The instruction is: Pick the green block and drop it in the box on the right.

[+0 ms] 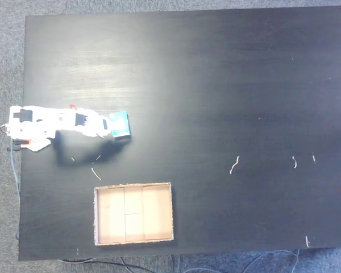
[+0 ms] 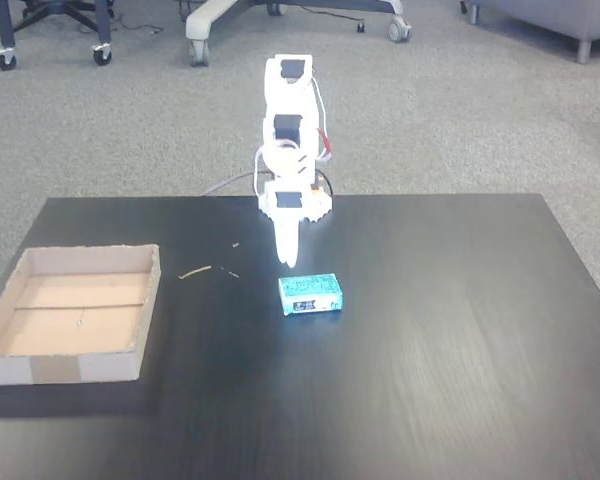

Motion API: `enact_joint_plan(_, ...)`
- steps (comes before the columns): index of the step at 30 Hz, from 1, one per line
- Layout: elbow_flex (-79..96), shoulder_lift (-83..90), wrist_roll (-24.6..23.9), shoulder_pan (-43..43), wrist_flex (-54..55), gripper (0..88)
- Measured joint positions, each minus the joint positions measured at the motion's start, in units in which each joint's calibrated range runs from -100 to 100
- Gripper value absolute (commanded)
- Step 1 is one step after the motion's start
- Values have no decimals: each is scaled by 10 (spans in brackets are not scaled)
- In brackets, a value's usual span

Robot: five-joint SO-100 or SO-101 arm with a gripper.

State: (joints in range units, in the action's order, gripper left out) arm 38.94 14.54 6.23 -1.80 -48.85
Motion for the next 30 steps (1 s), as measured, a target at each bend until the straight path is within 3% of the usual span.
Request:
enact_joint_plan(12,-144,-200,-2,32,-54,323)
enact_joint_plan(17,-199,-261,-2,35,-62,189)
enact_joint_plan(25,-201,-241,-2,34,-72,128)
enact_joint_plan(30,-176,-104,-1,31,-107,128)
